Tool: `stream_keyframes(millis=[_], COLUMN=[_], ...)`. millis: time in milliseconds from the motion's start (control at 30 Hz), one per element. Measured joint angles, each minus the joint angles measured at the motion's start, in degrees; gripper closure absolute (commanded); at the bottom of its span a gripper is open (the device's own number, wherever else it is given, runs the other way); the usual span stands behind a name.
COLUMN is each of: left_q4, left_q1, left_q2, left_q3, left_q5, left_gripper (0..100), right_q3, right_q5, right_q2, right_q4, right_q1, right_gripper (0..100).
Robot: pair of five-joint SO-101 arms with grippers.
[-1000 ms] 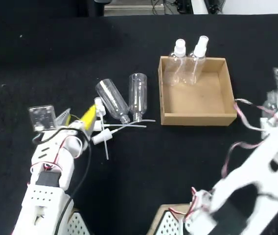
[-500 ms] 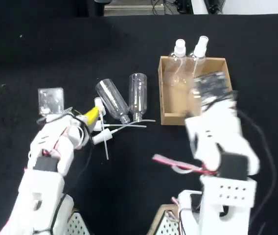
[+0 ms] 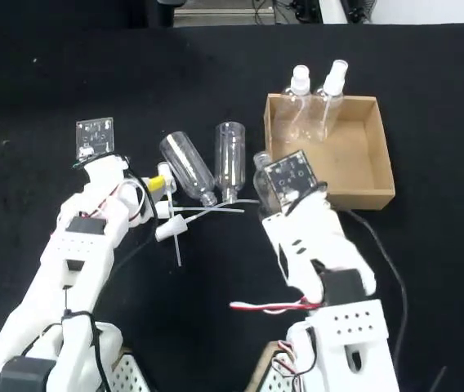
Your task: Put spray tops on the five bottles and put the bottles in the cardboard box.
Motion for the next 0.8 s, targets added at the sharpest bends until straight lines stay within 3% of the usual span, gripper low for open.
stream_keyframes(millis=[467, 800], left_q4=[6.3, 6.5], left_q1=[0.0, 0.1], left_q2=[24.0, 33.4], left_q3=[-19.0, -27.1], left_q5=[0.2, 0.1], left_gripper=[73, 73], right_q3=[8.8, 14.2], right_q5=[-3.0, -3.0], right_q2=[-15.0, -23.8], right_q4=[0.0, 1.2], right_q1=[-0.4, -9.2], right_gripper=[98.8, 98.8])
